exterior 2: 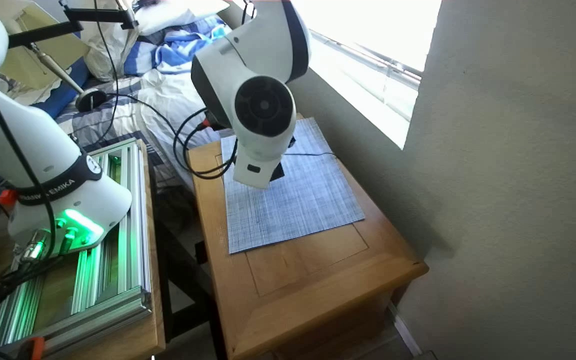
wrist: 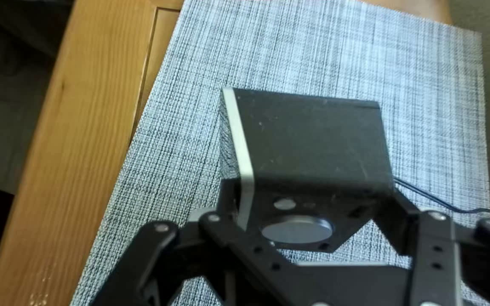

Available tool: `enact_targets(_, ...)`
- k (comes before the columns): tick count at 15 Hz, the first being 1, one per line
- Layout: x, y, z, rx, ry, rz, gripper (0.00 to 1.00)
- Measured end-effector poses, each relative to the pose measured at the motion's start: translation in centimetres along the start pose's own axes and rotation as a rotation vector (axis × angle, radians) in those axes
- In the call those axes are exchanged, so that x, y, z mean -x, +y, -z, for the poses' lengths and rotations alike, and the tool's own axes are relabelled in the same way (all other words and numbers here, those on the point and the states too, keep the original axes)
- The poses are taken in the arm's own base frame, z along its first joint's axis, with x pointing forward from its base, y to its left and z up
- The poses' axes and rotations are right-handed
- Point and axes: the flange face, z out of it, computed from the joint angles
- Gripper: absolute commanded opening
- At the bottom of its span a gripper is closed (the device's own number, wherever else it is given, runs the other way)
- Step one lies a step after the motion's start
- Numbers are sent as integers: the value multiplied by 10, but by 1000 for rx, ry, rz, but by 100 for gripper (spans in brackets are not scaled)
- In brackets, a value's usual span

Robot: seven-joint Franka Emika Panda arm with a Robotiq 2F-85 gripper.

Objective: Flip the black object on the table

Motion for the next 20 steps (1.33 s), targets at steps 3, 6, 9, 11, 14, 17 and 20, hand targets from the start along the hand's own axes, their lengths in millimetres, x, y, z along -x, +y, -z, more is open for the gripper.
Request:
enact_targets(3,13,-11,5,76,108,-16,54)
enact_targets(6,22,-20,5,136,202,-32,54)
enact_targets(9,26,-28,4,172,290,-41,54)
enact_targets(11,28,-34,5,177,354,-42,54)
enact_targets(14,33,-43,5,171,453,-35,54)
enact_targets(17,43,-52,-1,164,543,-25,54)
enact_targets(20,52,-58,-12,171,609,-18,54)
